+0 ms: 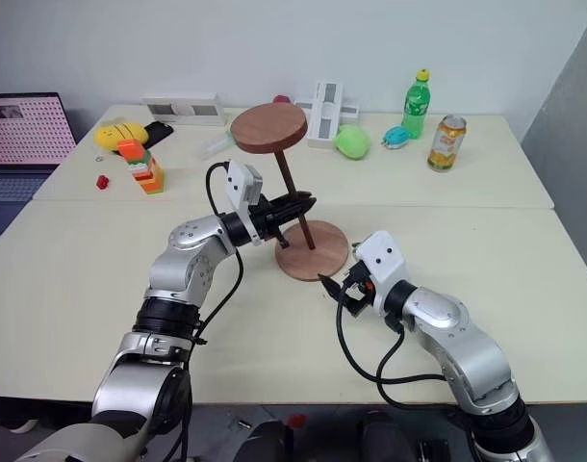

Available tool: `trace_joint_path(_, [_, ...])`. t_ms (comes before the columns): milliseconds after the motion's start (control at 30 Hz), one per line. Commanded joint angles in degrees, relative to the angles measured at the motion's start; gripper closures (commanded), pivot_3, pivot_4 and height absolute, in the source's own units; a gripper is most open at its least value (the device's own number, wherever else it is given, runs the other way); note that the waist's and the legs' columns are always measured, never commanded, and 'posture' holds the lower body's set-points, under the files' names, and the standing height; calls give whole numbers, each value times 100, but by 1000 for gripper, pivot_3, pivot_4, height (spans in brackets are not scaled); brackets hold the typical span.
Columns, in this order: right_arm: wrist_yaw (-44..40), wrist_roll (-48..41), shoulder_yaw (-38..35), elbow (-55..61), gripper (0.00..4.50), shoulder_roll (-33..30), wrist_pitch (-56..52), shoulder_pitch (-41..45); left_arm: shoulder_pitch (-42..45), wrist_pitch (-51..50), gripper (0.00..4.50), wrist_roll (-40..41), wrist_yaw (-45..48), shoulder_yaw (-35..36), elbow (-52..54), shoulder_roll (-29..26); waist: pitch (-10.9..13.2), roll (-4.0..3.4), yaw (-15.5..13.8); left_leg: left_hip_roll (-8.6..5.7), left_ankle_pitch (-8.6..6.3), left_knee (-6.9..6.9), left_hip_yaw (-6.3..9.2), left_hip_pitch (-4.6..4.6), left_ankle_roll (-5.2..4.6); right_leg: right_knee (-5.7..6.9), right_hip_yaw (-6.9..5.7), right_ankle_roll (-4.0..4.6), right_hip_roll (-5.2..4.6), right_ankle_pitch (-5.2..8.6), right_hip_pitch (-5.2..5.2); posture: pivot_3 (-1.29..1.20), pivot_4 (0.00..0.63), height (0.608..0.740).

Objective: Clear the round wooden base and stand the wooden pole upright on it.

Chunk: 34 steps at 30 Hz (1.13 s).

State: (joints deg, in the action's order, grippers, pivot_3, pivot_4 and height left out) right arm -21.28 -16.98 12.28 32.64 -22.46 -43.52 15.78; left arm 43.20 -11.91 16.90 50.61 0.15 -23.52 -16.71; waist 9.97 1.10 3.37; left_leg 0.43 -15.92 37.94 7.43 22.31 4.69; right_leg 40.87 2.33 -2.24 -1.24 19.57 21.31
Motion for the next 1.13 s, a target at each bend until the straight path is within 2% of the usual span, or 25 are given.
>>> trace_joint_path(33, [-50,-16,-155,254,0,-36,38,78,-152,-274,3509,-55,147,-180,-118,-30,0,0,0,0,0,0,0,0,0,0,0,0,0,0,0,0,150,740])
trace_joint_path(133, [-55,-9,-146,219,0,-31,56,73,-132,-442,2932,22,254,-189,68,-78,2,1,8,-1,-1,-1,-1,4,-2,0,1,0,0,0,5,0,150,740])
trace_joint_path(333, [-51,-43,-155,162,0,30,62,69,-248,-1528,1623,401,497,-196,1051,-399,3,2,7,1,5,0,5,21,9,-2,-4,0,2,0,18,0,150,740])
trace_joint_path(500, [-104,-42,-145,37,0,62,105,175,-371,-1715,533,269,475,-142,1140,-841,3,1,18,2,6,-2,4,16,10,-1,-2,0,4,0,16,0,150,740])
trace_joint_path(600, [-140,-39,-138,-2,0,70,118,213,-452,-1806,73,272,529,-154,1201,-1055,4,1,11,3,6,-2,5,16,10,-2,-3,0,5,0,16,0,150,740])
trace_joint_path(667, [-204,-48,-149,-1,0,38,120,219,-647,-1980,73,278,691,-149,1454,-1419,4,1,8,3,6,-2,6,18,10,-3,-3,0,5,0,16,0,150,740])
trace_joint_path(800, [-718,-281,-417,155,0,-450,14,230,-1084,-2345,73,333,1562,-65,1973,-2826,12,-3,95,9,5,-11,6,17,10,-1,-1,2,10,1,22,0,150,740])
trace_joint_path(900, [-1042,-510,-660,204,0,-807,-40,242,-1263,-2359,73,334,1848,9,2063,-3465,19,-10,88,9,-5,-11,8,17,-8,-1,-3,3,11,1,22,0,150,740])
trace_joint_path(1033, [-1592,-825,-1057,23,0,-1284,-22,275,-1516,-2048,73,201,1994,341,1751,-4099,24,-10,34,6,-7,-10,5,17,-12,-7,-4,2,7,2,16,0,150,740])
trace_joint_path(1133, [-1833,-960,-1177,-241,0,-1459,50,339,-1550,-1773,73,93,1771,485,1467,-4153,26,-9,17,8,-7,-11,2,17,-12,-8,-3,2,7,2,18,0,150,740])
